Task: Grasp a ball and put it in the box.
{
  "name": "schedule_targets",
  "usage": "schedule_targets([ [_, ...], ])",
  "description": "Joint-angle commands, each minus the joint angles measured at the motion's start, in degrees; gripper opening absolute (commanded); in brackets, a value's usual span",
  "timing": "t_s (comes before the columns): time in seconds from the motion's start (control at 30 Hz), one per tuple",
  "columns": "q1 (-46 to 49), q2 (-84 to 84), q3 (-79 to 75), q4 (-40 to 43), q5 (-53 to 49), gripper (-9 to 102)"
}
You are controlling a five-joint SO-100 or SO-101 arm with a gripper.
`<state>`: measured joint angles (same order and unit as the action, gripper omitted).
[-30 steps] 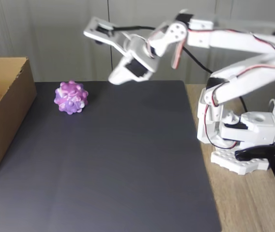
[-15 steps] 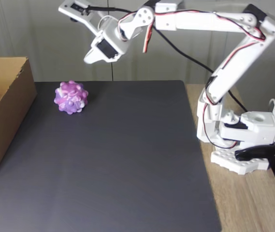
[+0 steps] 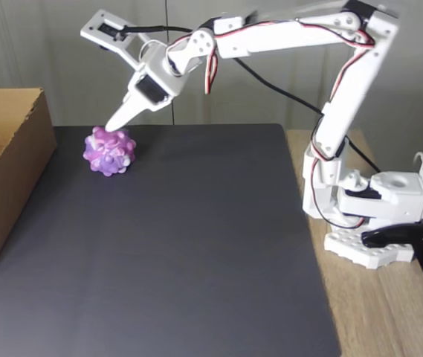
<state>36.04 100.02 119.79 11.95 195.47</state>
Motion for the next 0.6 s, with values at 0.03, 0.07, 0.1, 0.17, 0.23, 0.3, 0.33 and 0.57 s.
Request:
schedule_targets([
  [0.03,1.0,-4.2,-6.1,-1.5,0.2,53],
  [0.07,1.1,-5.4,-7.1,-1.5,0.4,53],
  [0.1,1.1,-6.6,-7.8,-1.5,0.6,53],
  [0.17,1.2,-8.8,-9.5,-1.6,0.6,53],
  [0.23,1.5,-10.7,-10.5,-1.9,0.6,53],
  [0.3,1.6,-12.9,-11.8,-2.3,0.6,53],
  [0.33,1.7,-14.1,-12.6,-2.3,0.6,53],
  [0.57,1.8,-20.9,-16.7,-3.3,0.9,54],
])
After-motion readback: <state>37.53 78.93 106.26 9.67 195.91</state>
